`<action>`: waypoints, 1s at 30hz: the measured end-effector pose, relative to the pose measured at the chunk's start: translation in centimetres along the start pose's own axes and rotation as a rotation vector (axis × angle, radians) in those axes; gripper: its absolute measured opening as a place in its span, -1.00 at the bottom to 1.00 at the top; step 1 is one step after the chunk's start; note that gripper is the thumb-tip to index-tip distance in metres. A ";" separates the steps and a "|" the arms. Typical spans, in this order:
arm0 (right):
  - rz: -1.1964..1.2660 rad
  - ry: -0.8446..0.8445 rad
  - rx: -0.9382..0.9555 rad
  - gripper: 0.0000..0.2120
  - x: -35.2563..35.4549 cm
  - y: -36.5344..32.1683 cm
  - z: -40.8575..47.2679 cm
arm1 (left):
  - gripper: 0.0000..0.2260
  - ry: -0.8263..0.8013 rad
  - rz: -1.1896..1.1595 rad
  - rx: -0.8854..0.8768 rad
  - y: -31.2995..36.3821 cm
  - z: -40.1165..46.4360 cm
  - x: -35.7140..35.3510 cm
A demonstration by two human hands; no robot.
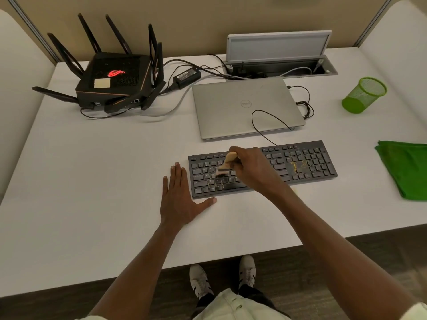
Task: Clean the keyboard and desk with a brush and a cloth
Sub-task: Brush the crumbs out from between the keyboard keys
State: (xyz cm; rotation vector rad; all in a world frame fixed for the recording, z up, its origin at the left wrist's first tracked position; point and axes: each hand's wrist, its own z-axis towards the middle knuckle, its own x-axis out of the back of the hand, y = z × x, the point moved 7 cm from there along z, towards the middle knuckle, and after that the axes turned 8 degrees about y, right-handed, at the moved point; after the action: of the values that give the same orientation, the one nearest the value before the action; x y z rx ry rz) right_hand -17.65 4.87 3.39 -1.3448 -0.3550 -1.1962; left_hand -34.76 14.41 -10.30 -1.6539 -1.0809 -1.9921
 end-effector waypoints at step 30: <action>-0.093 0.000 -0.041 -0.93 4.3 6.0 -2.7 | 0.24 0.020 -0.010 0.005 0.4 -0.1 0.4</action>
State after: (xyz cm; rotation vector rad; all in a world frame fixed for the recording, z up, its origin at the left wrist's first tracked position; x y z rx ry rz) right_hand -12.12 -0.74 2.75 -1.3762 -0.3983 -1.2863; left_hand -34.69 14.15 -9.78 -1.6261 -1.0884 -2.0068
